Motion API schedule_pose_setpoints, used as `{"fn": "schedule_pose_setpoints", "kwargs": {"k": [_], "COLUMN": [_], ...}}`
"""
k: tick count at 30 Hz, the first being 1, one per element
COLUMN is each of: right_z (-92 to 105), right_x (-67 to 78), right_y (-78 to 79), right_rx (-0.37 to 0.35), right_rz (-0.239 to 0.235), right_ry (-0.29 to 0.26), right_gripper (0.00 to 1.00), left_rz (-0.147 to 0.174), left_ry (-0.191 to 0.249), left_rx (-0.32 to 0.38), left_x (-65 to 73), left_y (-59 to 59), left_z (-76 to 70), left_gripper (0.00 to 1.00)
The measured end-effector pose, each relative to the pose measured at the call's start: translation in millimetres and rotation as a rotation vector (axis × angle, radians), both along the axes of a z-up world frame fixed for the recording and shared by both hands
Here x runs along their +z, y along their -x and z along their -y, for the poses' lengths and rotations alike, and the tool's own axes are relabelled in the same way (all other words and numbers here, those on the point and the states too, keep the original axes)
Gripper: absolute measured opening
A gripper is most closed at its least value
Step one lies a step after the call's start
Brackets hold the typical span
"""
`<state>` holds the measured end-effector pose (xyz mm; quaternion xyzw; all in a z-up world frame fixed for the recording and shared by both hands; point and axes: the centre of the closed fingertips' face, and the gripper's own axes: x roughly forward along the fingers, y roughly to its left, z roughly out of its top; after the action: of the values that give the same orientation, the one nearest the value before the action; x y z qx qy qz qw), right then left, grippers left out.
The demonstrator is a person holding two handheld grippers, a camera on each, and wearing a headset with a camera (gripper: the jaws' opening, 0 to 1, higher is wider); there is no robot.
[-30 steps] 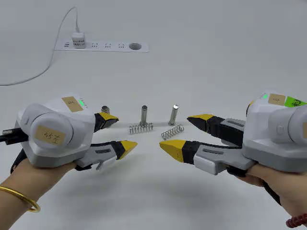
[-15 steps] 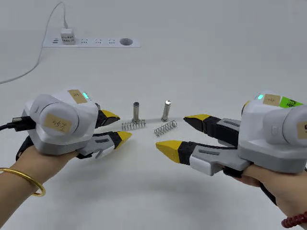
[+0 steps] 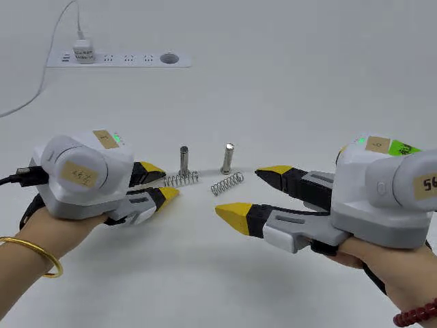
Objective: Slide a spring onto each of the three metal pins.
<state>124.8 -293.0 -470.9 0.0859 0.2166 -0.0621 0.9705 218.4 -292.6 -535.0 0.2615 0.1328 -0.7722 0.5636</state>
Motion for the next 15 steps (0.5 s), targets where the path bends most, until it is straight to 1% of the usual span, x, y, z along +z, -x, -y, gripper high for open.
{"fn": "schedule_pose_setpoints", "kwargs": {"k": [6,10,13,15], "right_z": [1.4,1.5,2.1,2.9], "right_x": [-1.5,-1.6,-2.1,-2.0], "right_y": [0.1,0.3,0.7,1.0], "right_rx": [-0.003,-0.005,-0.007,-0.01], "right_rz": [-0.01,-0.01,-0.012,-0.011], "right_ry": [0.002,0.0,0.001,0.0], "right_gripper": [0.52,0.52,0.52,0.52], "left_rz": [0.004,-0.008,-0.011,-0.019], "left_ry": [-0.004,-0.009,-0.011,-0.014], "left_rx": [-0.012,-0.007,0.001,0.008], "left_x": [-0.1,-0.6,-0.8,-1.0], "left_y": [1.3,3.0,2.6,2.4], "left_z": [1.4,0.9,1.0,1.1], "left_gripper": [0.18,0.14,0.13,0.12]}}
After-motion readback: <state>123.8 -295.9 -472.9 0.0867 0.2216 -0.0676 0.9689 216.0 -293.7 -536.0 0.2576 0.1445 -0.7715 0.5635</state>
